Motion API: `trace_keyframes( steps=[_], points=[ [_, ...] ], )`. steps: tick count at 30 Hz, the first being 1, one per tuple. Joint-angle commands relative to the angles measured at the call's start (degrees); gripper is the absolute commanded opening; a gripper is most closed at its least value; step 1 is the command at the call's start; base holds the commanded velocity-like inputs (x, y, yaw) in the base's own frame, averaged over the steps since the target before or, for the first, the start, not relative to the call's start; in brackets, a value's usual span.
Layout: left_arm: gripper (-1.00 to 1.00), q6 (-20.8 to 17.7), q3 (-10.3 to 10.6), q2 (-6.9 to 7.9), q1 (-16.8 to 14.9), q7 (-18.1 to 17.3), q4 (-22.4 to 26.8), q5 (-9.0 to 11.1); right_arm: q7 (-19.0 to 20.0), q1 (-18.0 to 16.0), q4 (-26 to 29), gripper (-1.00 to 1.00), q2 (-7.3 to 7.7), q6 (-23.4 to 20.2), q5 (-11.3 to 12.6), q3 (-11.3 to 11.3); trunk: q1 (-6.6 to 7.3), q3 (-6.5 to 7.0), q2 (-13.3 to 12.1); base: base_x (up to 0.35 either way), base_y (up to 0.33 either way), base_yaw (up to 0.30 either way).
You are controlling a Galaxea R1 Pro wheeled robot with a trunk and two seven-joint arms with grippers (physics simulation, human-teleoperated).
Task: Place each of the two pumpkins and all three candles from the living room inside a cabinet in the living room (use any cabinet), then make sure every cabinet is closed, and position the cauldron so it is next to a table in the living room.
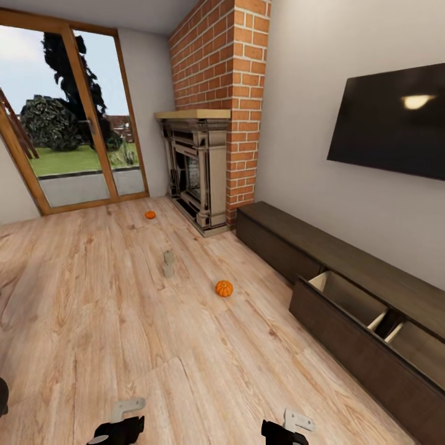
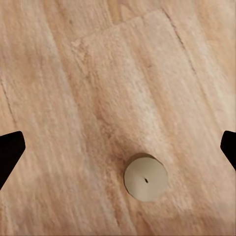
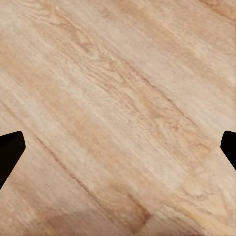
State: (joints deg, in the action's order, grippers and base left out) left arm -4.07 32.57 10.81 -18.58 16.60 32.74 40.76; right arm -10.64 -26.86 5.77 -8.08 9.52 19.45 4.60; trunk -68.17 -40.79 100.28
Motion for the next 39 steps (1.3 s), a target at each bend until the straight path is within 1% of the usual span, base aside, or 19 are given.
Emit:
trace_keyframes(
  steps=[1, 3, 4, 5, 6, 7, 8, 10, 13, 21, 39],
  points=[
    [1.0, -0.1, 0.5, 0.09, -0.1, 0.5, 0.2, 0.4, -0.1, 0.0, 0.0, 1.0, -0.02, 0.2, 0.5, 0.5, -0.22, -0.24, 0.4, 0.0, 0.0, 0.0],
    [1.0, -0.1, 0.5, 0.09, -0.1, 0.5, 0.1, 0.4, 1.1, 0.0, 0.2, 1.0, -0.07, 0.4, 0.3, 0.6, -0.66, -0.6, 1.2, 0.0, 0.0, 0.0],
    [1.0, -0.1, 0.5, 0.09, -0.1, 0.5, -0.1, 0.3, 2.1, 0.1, 0.3, 1.0, -0.08, 0.5, -0.2, 0.6, -0.88, -0.78, 1.6, 0.0, 0.0, 0.0],
    [1.0, 0.0, 0.6, 0.09, -0.1, 0.5, -0.5, 0.3, 3.2, 0.1, 0.4, 1.0, -0.08, 0.7, -1.2, 0.8, -1.1, -0.96, 2.0, 0.0, 0.0, 0.0],
    [1.0, 0.1, 0.7, 0.09, -0.1, 0.5, -0.9, 0.3, 4.8, 0.1, 0.4, 1.0, -0.09, 1.6, -3.1, 1.2, -1.32, -1.14, 2.4, 0.0, 0.0, 0.0],
    [1.0, 0.5, 0.7, 0.09, -0.1, 0.5, -1.1, 0.3, 5.6, 0.1, 0.4, 1.0, -0.09, 2.4, -4.4, 1.3, -1.54, -1.32, 2.8, 0.0, 0.0, 0.0],
    [1.0, 1.2, 0.8, 0.09, -0.1, 0.4, -1.2, 0.3, 6.0, 0.1, 0.4, 1.0, -0.09, 2.9, -5.3, 1.4, -1.76, -1.5, 3.3, 0.0, 0.0, 0.0],
    [1.0, 2.4, 0.8, 0.09, -0.1, 0.4, -1.3, 0.3, 6.5, 0.1, 0.4, 1.0, -0.04, 3.6, -6.3, 1.5, -2.2, -1.85, 4.1, 0.0, 0.0, 0.0],
    [1.0, 3.0, 1.0, 0.09, -0.1, 0.3, -1.3, 0.4, 6.7, 0.1, 0.4, 1.0, 0.03, 3.9, -6.7, 1.5, -2.86, -2.39, 5.3, 0.0, 0.0, 0.0],
    [1.0, 3.4, 2.2, 0.09, -0.1, 0.1, -1.4, 0.4, 6.8, 0.1, 0.4, 1.0, 0.12, 4.0, -6.6, 1.5, -4.61, -3.83, 8.5, 0.0, 0.0, 0.0],
    [1.0, 3.4, 2.4, 0.09, -0.1, 0.0, -1.4, 0.4, 6.9, 0.2, 0.3, 1.0, 0.17, 4.1, -6.6, 1.4, -8.57, -7.06, 15.7, 0.0, 0.0, 0.0]
  ],
)
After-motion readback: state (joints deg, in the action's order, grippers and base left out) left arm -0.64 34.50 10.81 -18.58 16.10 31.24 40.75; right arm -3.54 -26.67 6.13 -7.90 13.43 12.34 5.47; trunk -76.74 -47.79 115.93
